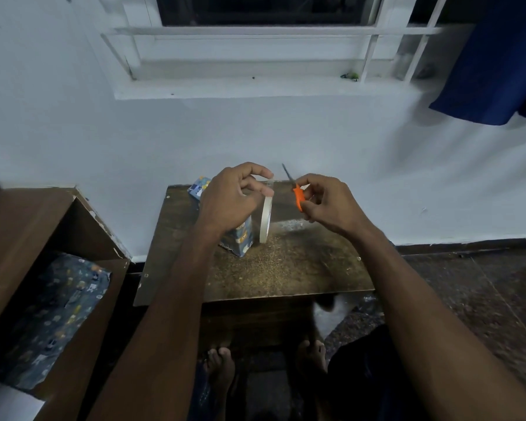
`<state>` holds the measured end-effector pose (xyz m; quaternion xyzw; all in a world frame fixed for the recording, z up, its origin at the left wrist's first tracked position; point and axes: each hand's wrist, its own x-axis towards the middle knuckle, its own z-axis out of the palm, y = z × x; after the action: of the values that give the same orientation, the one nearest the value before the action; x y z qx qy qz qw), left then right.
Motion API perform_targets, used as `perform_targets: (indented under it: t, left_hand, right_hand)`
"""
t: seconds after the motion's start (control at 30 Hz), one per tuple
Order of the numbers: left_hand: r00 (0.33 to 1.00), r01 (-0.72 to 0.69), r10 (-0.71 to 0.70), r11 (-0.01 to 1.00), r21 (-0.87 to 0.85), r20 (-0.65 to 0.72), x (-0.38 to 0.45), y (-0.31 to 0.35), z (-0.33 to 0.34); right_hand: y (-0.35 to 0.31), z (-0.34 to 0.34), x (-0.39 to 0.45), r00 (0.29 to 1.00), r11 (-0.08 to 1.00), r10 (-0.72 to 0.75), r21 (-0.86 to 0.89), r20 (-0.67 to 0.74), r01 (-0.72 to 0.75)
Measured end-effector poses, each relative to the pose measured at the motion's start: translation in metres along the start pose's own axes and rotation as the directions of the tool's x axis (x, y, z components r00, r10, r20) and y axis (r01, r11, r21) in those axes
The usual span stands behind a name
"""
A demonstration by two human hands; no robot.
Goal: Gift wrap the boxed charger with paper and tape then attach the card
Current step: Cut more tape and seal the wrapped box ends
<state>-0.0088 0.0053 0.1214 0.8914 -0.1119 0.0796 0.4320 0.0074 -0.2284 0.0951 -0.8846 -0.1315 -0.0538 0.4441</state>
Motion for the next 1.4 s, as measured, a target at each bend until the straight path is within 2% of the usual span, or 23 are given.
perform_targets:
  t: [0.13,0.23,0.67,1.23,1.4]
  left_hand:
    - [1.000,-0.019,0.019,1.000,0.001,-0.007,0.002,-0.003,0.001]
    - [0.999,-0.031,0.032,0.999,0.013,-0.006,0.003,-0.006,0.001]
    - [0.998,-0.063,0.061,0.996,0.062,0.022,0.003,-0.010,0.001]
    - [0.995,-0.097,0.094,0.990,0.105,0.029,0.009,-0.020,0.003]
    - [0.997,-0.072,0.077,0.989,0.127,-0.029,0.006,-0.017,0.007]
  right_hand:
    - [0.003,-0.001,-0.001,0.992,0.996,0.009,-0.084,0.129,0.002]
    - [-0.001,-0.001,-0.002,0.985,0.995,-0.003,-0.094,0.171,0.020]
    - [-0.012,0.003,-0.002,0.995,0.989,-0.046,-0.140,0.086,0.058]
    - [-0.010,0.003,0.000,0.996,0.987,-0.068,-0.143,0.052,0.075]
    - [-0.008,0.002,0.001,0.996,0.981,-0.055,-0.180,0.069,0.067]
